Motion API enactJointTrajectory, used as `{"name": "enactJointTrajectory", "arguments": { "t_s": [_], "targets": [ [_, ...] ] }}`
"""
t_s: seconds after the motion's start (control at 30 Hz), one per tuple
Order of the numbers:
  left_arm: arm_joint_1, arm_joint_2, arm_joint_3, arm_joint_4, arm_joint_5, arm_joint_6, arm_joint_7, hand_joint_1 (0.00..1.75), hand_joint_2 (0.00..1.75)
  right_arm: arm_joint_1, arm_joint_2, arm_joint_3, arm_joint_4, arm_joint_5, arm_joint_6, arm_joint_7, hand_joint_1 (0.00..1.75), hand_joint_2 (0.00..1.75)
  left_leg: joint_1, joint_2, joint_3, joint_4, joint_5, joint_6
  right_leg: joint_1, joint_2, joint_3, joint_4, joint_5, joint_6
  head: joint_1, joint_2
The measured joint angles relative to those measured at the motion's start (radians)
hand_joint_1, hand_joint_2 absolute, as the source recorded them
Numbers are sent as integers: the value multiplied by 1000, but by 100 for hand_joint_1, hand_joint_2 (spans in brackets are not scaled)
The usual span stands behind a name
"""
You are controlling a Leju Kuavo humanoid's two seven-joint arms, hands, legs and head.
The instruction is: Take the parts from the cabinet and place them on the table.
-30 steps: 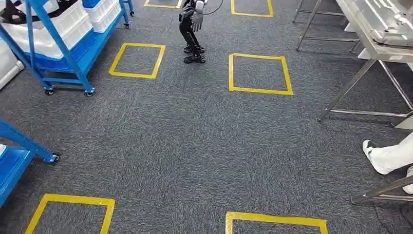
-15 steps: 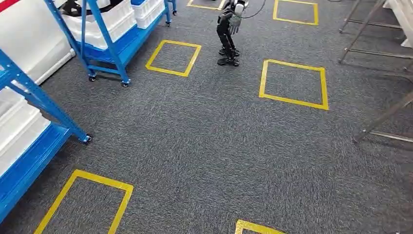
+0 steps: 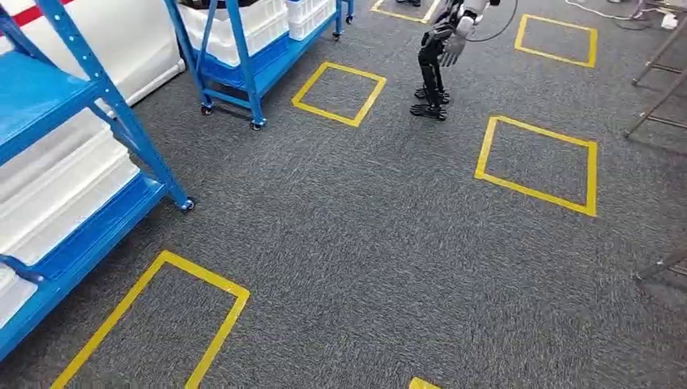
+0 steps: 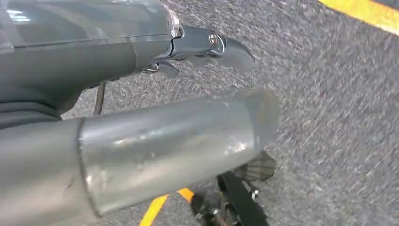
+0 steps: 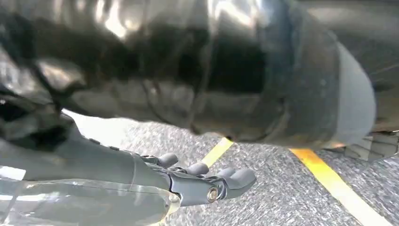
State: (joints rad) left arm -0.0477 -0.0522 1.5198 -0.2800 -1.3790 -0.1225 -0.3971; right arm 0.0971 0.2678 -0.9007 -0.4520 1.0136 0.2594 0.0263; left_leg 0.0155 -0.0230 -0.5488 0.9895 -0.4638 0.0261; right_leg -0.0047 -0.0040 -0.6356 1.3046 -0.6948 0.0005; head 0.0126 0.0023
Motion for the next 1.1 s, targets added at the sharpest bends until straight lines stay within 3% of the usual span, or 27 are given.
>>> {"name": "enactJointTrajectory", "arguments": {
  "t_s": [0.03,0.07,0.1,0.13,0.17,0.2,0.3,0.33,0.37,0.4,0.43,0.47,0.5,0.53,0.57,0.6,0.63,0.67,0.7,0.83,0.87,0.9,0.93,1.0,1.03,1.07,1.1],
  "targets": [
    [2,0,0,0,0,0,0,0,0,-1,-3,-1,6,0,-1,-2,0,0,0,-14,0,0,1,-2,-2,0,-7,13,10,1,0,0],
    [4,0,0,0,0,0,0,0,0,-1,-5,-1,11,0,-5,-2,0,0,0,-28,1,1,2,-3,-5,1,8,-22,47,1,0,0],
    [5,0,0,0,0,0,0,0,0,-2,-8,-1,16,0,-15,-2,0,0,1,-42,3,3,2,-4,-9,5,41,-92,95,1,0,0],
    [4,0,-1,0,0,0,0,0,0,-4,-10,-1,23,0,-19,-3,0,0,2,-58,3,6,1,-7,-13,24,84,-187,147,1,0,0],
    [3,0,-2,0,0,0,0,0,0,-5,-13,-2,32,0,-24,-5,0,0,3,-69,0,9,0,-11,-17,63,115,-263,174,0,0,0],
    [-1,0,-2,0,0,0,0,0,0,-7,-16,-3,42,0,-31,-7,0,0,-3,-79,-6,17,-1,-21,-15,106,122,-283,162,-2,0,0],
    [2,-1,-3,0,-2,0,0,0,0,-18,-21,-5,57,1,-35,-8,0,0,7,-115,-18,10,10,-44,-5,72,118,-278,165,-18,0,0],
    [5,-1,-3,0,-3,0,1,0,0,-19,-21,-6,63,1,-40,-8,0,0,7,-127,-23,9,12,-53,-13,58,121,-291,172,-29,0,0],
    [8,-3,-3,0,-3,0,1,0,0,-20,-23,-6,67,1,-46,-9,0,0,8,-83,-27,26,-2,-52,-12,39,124,-297,177,-38,0,0],
    [6,-3,-3,0,-3,0,1,0,0,-19,-24,-6,71,1,-47,-10,0,0,4,-32,-48,68,-35,-52,-11,31,123,-300,180,-47,-1,0],
    [2,-3,-3,0,-3,1,1,0,0,-18,-25,-7,76,1,-47,-10,0,0,4,-6,-83,142,-79,-55,-7,12,121,-300,179,-51,-1,0],
    [-2,-3,-3,0,-3,1,1,0,0,-18,-26,-7,81,1,-47,-10,0,0,4,8,-125,236,-123,-57,-2,-9,119,-300,178,-53,-1,0],
    [-3,-4,-3,0,-3,1,1,0,0,-18,-27,-8,85,1,-47,-10,0,0,5,13,-152,300,-147,-59,0,-25,117,-299,177,-55,-1,0],
    [-2,-4,-3,0,-3,1,1,0,0,-19,-29,-8,87,1,-47,-10,0,0,5,16,-159,326,-149,-59,2,-39,116,-298,176,-55,-1,0],
    [1,-5,-3,0,-3,1,1,0,0,-19,-29,-10,89,1,-47,-10,0,0,5,18,-143,303,-129,-59,4,-52,116,-298,175,-55,-1,0],
    [4,-5,-3,0,-3,1,1,0,0,-20,-29,-11,90,1,-47,-10,0,0,4,21,-102,236,-93,-57,5,-65,118,-297,173,-55,-1,0],
    [5,-4,-3,0,-3,1,1,0,0,-22,-29,-11,92,1,-50,-10,0,0,4,32,-41,132,-48,-53,5,-77,121,-296,171,-53,-1,0],
    [4,-4,-3,0,-3,3,1,0,0,-24,-29,-12,96,1,-55,-10,0,0,0,66,15,38,-18,-46,7,-88,126,-295,168,-50,-1,0],
    [1,-4,-3,0,-3,4,1,0,0,-25,-29,-13,99,0,-63,-10,0,0,-8,92,26,13,-37,-39,11,-97,126,-294,166,-46,-1,0],
    [7,-4,-3,0,-3,8,0,0,0,-37,-30,-16,111,0,-73,-10,0,0,-13,54,18,4,-23,-21,11,-127,136,-297,165,-26,-1,0],
    [7,-5,-3,0,-4,9,1,0,0,-38,-31,-16,112,0,-77,-8,0,0,1,44,34,-12,-12,-12,10,-119,138,-292,156,-19,-1,0],
    [6,-6,-4,0,-5,10,1,0,0,-38,-32,-18,114,0,-83,-6,0,0,-1,36,33,-17,-8,-7,8,-59,126,-260,130,-13,0,0],
    [5,-6,-4,0,-6,11,3,0,0,-38,-32,-20,117,0,-85,-6,0,0,-1,31,30,-17,-4,-1,2,-21,97,-200,91,-11,-1,0],
    [1,-7,-4,0,-7,11,3,0,0,-38,-35,-23,121,0,-85,-2,0,0,-2,9,24,-15,-2,1,-2,1,17,-38,19,-5,-1,0],
    [1,-7,-4,0,-7,11,3,0,0,-38,-35,-24,123,0,-85,0,0,0,-2,-3,22,-14,-2,1,-3,1,-7,7,13,-3,-1,0],
    [2,-7,-4,0,-8,11,3,0,0,-38,-36,-25,125,0,-85,1,0,0,-1,-16,22,-11,-2,0,-6,1,-11,9,32,-1,-1,0],
    [3,-7,-4,0,-9,11,3,0,0,-38,-36,-26,127,0,-85,2,0,0,-1,-29,23,-9,-3,-1,-10,2,4,-30,68,1,-1,0]
  ]
}}
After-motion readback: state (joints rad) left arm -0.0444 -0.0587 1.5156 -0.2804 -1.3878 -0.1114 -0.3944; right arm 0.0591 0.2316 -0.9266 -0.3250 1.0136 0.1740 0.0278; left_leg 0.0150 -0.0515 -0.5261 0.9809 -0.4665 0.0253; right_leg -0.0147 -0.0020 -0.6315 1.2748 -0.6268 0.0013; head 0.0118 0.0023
